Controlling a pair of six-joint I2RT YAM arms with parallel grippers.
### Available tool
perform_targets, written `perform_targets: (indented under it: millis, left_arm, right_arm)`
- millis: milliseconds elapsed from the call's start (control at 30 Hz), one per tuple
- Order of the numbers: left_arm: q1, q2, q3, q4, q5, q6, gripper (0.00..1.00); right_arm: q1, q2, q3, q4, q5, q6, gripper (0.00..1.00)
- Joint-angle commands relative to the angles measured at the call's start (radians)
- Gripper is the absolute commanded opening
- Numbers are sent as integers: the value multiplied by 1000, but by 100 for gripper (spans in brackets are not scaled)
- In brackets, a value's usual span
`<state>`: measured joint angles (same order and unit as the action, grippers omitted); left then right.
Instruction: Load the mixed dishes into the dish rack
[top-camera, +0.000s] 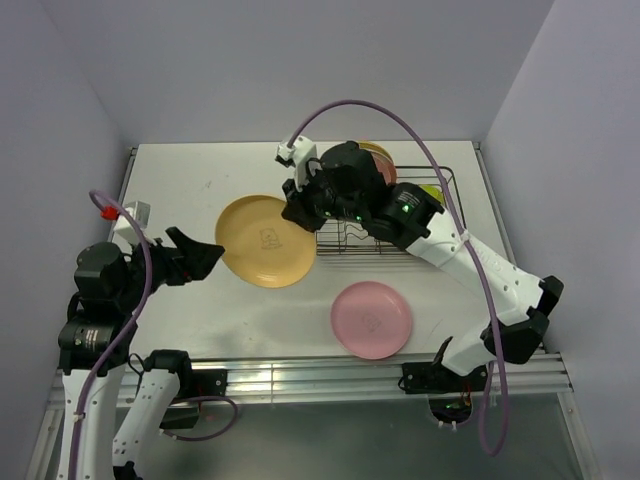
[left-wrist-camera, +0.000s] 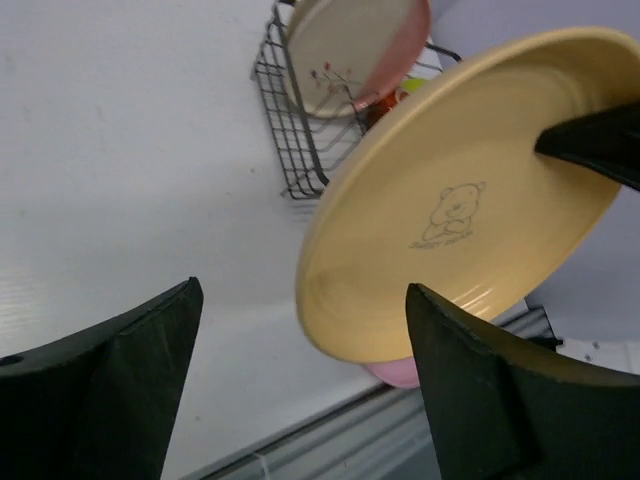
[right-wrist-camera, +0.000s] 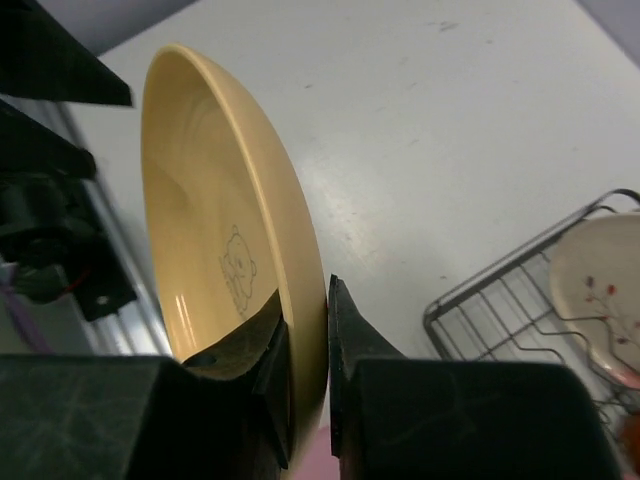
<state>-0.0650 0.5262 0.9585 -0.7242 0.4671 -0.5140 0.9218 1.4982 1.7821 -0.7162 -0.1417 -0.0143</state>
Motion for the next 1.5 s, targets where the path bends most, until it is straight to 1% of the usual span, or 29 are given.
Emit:
perform_targets:
  millis: [0,33,67,100,133,167,200,233,267,300,333,367,400,433,500,533,567,600,633,667,700,733,867,900,933,1100,1200,1300,1467]
  left_arm:
    - [1,6,59,-4,-233,-89,94]
    - [1,6,62,-12,-270,-128,97]
    - [1,8,63,-18,-301,-150,98]
    - [1,9,60,-21,-336,-168,98]
    - [1,12,53,-17,-337,-196,98]
    - [1,21,31,-8,-329,-204,98]
    - [1,26,19,2,-309,-210,98]
    - [1,34,2,23,-265,-216,96]
    - [1,46,-30,34,-242,-218,95]
    - [1,50,-46,43,-225,-218,94]
    - [1,55,-61,51,-203,-218,92]
    - [1,57,-93,69,-193,-215,92]
    - [1,57,-107,78,-186,-215,92]
    - [1,60,-121,89,-176,-213,91]
    - [1,67,-150,109,-163,-213,90]
    - [1,72,-162,115,-150,-215,90]
    - [1,75,-168,124,-142,-215,90]
    - [1,78,-171,127,-137,-216,89]
    - [1,81,-176,131,-128,-218,89]
    - [1,81,-181,129,-119,-221,88]
    - [1,80,-184,131,-116,-221,88]
    - [1,74,-199,137,-110,-222,88]
    - [1,72,-237,157,-88,-216,88]
    - [1,74,-248,173,-76,-224,87]
    - [1,78,-265,183,-50,-233,87]
    - [-1,104,-274,236,34,-274,86]
    - [1,113,-265,246,68,-268,86]
    - [-1,132,-248,235,76,-241,86]
    - [-1,141,-251,236,82,-231,86]
  right_arm:
    - [3,-113,-74,107,215,-81,0]
    - [3,-134,-134,135,267,-96,0]
    - [3,-156,-159,158,360,-145,0]
    - [2,-189,-182,197,413,-174,0]
    - [3,-203,-220,211,456,-209,0]
    - [2,-217,-237,225,505,-301,0]
    - [2,-242,-257,256,587,-346,0]
    - [-1,-257,-301,274,620,-387,0]
    - [-3,-275,-325,297,643,-474,0]
    - [-6,-320,-351,349,652,-516,0]
    - [-20,-344,-399,372,637,-551,0]
    - [-30,-392,-421,391,617,-616,0]
    - [-46,-414,-443,418,582,-642,0]
    - [-93,-426,-464,420,558,-680,0]
    - [-150,-432,-466,393,518,-704,0]
    - [-209,-429,-467,382,499,-726,0]
    - [-230,-423,-472,376,484,-749,0]
    - [-242,-423,-502,388,475,-789,0]
    - [-248,-423,-529,409,467,-879,0]
    - [-253,-423,-550,461,459,-924,0]
    - [-255,-420,-582,475,450,-969,0]
    - [-256,-412,-590,483,409,-1040,0]
    - [-261,-345,-579,426,341,-1148,0]
    - [-261,-339,-602,443,337,-1180,0]
    - [-261,-325,-625,486,344,-1194,0]
    - [-265,-262,-670,540,370,-1315,0]
    - [-288,-202,-655,546,367,-1343,0]
    - [-311,-142,-658,575,360,-1374,0]
    - [-330,-95,-647,606,349,-1403,0]
